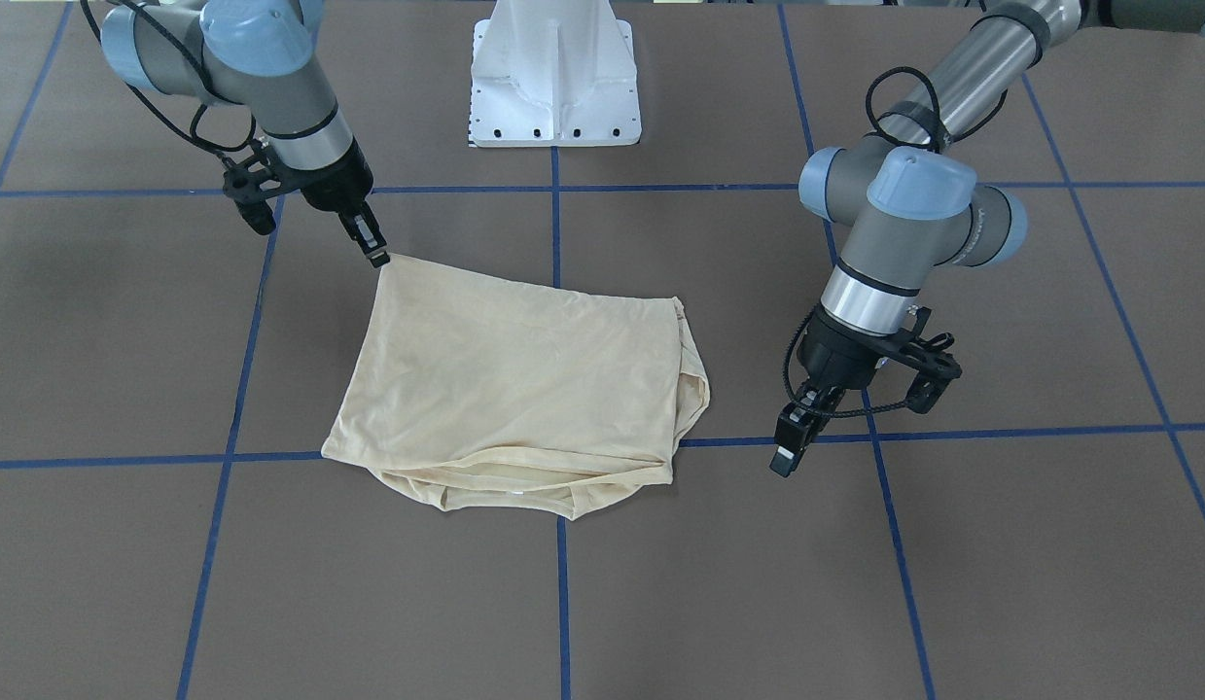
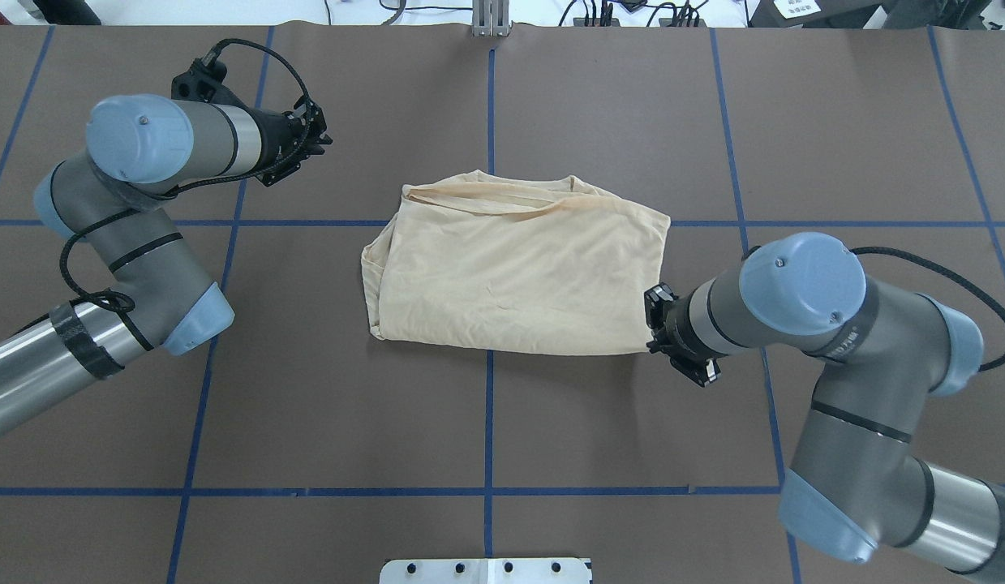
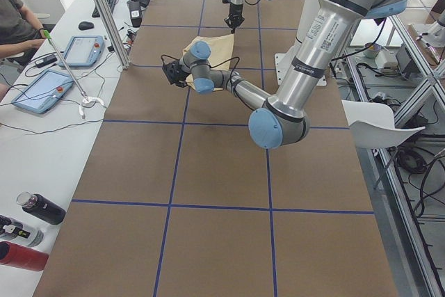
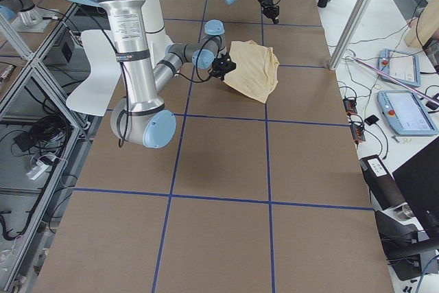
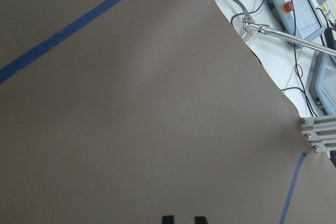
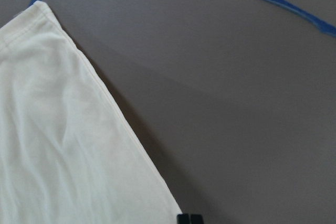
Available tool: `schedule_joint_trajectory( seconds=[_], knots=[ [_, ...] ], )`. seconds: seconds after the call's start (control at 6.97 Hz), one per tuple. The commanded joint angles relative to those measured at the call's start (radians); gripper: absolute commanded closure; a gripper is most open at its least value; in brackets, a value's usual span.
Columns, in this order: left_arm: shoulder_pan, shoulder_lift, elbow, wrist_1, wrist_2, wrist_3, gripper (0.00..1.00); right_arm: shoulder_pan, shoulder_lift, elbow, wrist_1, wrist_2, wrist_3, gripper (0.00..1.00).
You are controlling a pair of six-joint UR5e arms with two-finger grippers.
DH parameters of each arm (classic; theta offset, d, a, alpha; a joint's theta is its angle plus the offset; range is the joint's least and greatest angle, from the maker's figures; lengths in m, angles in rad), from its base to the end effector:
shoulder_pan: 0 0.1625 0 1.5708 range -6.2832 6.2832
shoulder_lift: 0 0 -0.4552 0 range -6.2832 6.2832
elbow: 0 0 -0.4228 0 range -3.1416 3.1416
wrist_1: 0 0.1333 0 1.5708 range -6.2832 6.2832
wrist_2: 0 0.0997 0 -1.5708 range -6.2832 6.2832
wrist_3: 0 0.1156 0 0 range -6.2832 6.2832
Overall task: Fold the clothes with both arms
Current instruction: 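Drag the shirt edge with the right gripper toward the robot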
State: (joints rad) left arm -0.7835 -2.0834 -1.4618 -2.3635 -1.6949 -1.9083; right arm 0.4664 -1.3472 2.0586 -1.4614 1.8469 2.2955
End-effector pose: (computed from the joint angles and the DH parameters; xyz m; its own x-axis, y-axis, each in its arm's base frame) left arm 0.4511 -0.6174 0.3423 0.0397 -0.5033 -0.8632 0.6696 0.6546 -0.3509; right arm -0.4638 -0.3475 0.3332 0.2871 0.8586 0.4246 -0.5941 0.5074 -0.6242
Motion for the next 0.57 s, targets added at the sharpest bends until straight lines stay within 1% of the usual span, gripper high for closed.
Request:
schedule_joint_trajectory(
  seconds=[0.0,0.14,0.29,0.43],
  knots=[
    [0.001,-0.001,-0.022,0.000,-0.051,-0.002,0.74,-0.147,-0.041,0.177,-0.231,0.040,0.009,1.00],
    [0.001,-0.001,-0.057,0.003,-0.072,-0.011,0.74,-0.241,-0.046,0.223,-0.313,0.035,0.019,1.00],
    [0.016,-0.001,-0.087,0.003,-0.133,-0.052,0.74,-0.355,-0.050,0.222,-0.313,0.011,0.037,0.01],
    [0.044,0.000,-0.129,0.006,-0.138,-0.072,0.74,-0.392,-0.052,0.224,-0.312,-0.029,0.027,0.00]
  ],
)
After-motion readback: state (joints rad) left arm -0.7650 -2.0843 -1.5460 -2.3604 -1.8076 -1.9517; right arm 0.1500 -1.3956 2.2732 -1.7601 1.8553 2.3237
